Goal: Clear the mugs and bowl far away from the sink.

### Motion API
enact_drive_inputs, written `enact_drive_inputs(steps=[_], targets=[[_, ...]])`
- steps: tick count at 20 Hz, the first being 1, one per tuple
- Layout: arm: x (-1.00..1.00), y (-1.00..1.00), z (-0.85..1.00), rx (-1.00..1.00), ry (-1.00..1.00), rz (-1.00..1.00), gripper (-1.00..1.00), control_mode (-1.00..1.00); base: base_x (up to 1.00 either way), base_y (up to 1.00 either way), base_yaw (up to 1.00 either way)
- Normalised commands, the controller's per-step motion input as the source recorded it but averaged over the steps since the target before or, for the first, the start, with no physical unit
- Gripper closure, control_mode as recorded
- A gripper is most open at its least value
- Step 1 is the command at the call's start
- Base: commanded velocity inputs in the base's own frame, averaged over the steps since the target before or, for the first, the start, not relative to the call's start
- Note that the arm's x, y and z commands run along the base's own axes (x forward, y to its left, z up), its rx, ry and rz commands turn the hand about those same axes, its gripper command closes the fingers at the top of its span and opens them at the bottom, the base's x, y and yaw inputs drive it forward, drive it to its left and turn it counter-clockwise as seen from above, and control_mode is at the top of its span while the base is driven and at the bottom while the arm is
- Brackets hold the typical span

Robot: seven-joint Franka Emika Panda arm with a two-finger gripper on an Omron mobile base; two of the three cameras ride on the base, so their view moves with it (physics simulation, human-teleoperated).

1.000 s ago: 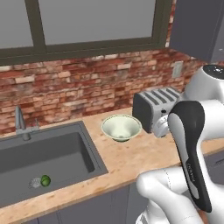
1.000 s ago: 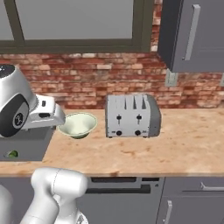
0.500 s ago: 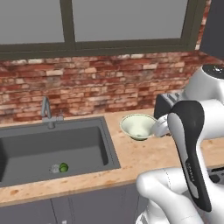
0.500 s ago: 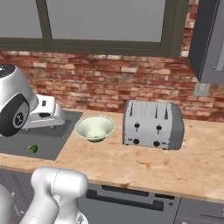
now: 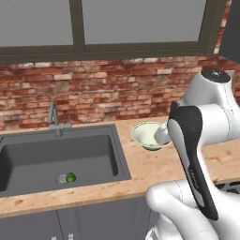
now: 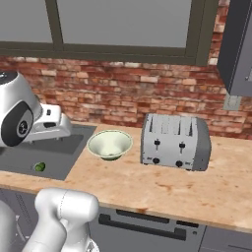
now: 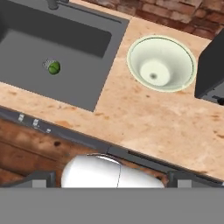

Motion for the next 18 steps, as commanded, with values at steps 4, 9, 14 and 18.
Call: enact_drive_inputs(steps=[4, 9, 14, 18], targets=[[0.47, 0.11, -0.1, -0.09, 0.08, -0.04, -1.0, -1.0, 0.0, 0.0, 0.0], [0.46, 0.06, -0.3, -0.08, 0.14, -0.05, -1.0, -1.0, 0.0, 0.0, 0.0], [0.54, 0.0, -0.42, -0.07, 0.18, 0.0, -1.0, -1.0, 0.0, 0.0, 0.0], [0.55, 0.0, -0.31, -0.05, 0.13, 0.02, -1.0, -1.0, 0.0, 0.0, 0.0]])
